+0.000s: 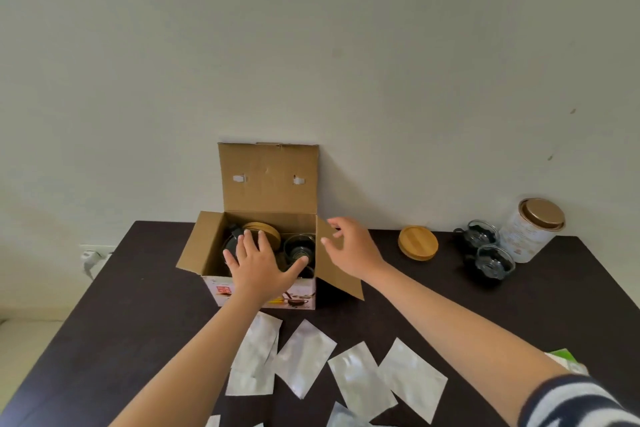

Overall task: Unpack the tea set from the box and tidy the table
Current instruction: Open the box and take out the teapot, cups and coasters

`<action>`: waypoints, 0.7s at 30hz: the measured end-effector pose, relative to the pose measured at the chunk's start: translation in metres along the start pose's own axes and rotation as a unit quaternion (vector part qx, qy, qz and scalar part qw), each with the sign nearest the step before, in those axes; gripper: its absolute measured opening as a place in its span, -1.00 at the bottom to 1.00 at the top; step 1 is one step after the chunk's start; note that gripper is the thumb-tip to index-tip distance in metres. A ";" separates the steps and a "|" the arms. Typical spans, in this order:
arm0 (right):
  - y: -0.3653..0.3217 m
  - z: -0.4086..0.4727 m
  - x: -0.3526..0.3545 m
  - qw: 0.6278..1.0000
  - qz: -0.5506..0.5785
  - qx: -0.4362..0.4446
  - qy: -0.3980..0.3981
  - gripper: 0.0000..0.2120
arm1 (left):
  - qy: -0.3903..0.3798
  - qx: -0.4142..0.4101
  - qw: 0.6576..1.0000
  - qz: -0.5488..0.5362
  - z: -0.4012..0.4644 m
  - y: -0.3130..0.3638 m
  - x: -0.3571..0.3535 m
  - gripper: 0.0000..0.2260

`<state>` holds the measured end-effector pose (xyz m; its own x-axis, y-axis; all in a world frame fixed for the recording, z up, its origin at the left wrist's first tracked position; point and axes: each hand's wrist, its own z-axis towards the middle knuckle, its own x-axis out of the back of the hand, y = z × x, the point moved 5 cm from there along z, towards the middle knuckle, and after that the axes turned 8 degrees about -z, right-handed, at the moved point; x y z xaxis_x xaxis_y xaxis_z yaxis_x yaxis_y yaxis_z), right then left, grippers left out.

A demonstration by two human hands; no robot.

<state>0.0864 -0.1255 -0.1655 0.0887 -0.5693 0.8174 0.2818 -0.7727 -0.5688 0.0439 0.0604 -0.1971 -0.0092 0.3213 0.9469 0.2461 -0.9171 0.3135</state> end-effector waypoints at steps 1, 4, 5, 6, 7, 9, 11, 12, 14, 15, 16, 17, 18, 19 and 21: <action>-0.013 0.008 -0.008 1.000 -0.002 0.002 -0.016 -0.55 | 0.004 -0.007 1.000 0.009 0.003 -0.008 0.003 0.01; -0.037 0.030 -0.032 0.997 -0.039 -0.004 -0.073 -0.52 | -0.008 -0.035 0.998 0.046 0.014 -0.035 0.005 0.03; -0.041 0.037 -0.040 0.993 -0.072 -0.007 -0.094 -0.54 | -0.017 -0.047 0.997 0.056 0.016 -0.042 0.003 0.05; -0.046 0.042 -0.046 0.987 -0.112 -0.009 -0.111 -0.58 | -0.024 -0.061 0.996 0.060 0.018 -0.046 0.001 0.06; -0.050 0.047 -0.051 0.980 -0.151 -0.014 -0.125 -0.65 | -0.025 -0.072 0.995 0.059 0.018 -0.049 -0.002 0.06; -0.059 0.056 -0.064 0.964 -0.218 -0.023 -0.153 -0.77 | -0.012 -0.087 0.995 0.050 0.019 -0.051 -0.004 0.05; -0.063 0.064 -0.078 0.936 -0.286 -0.027 -0.202 -0.80 | 0.001 -0.093 0.995 0.042 0.019 -0.050 -0.005 0.03; -0.064 0.066 -0.084 0.920 -0.317 -0.030 -0.227 -0.81 | 0.004 -0.096 0.995 0.039 0.019 -0.049 -0.005 0.02; -0.061 0.069 -0.092 0.900 -0.350 -0.043 -0.258 -0.82 | 0.006 -0.101 0.994 0.034 0.019 -0.050 -0.006 0.01; -0.059 0.071 -0.096 0.895 -0.356 -0.047 -0.264 -0.81 | 0.007 -0.102 0.994 0.033 0.019 -0.051 -0.006 0.01; -0.057 0.072 -0.098 0.893 -0.359 -0.049 -0.265 -0.80 | 0.009 -0.103 0.994 0.031 0.019 -0.051 -0.006 0.01; -0.056 0.074 -0.101 0.893 -0.361 -0.048 -0.263 -0.79 | 0.011 -0.104 0.994 0.028 0.019 -0.052 -0.006 0.02; -0.054 0.075 -0.103 0.895 -0.362 -0.050 -0.256 -0.78 | 0.012 -0.105 0.994 0.025 0.019 -0.052 -0.006 0.02; -0.053 0.077 -0.103 0.899 -0.360 -0.053 -0.244 -0.76 | 0.012 -0.106 0.994 0.024 0.019 -0.052 -0.006 0.02; -0.052 0.081 -0.103 0.909 -0.349 -0.062 -0.220 -0.67 | 0.011 -0.108 0.994 0.026 0.020 -0.052 -0.007 0.01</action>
<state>0.1399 -0.0042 -0.2127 0.3108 0.2189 0.9249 0.3096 -0.9434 0.1193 0.0506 0.1106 -0.2214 -0.0229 0.2685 0.9630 0.0321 -0.9626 0.2691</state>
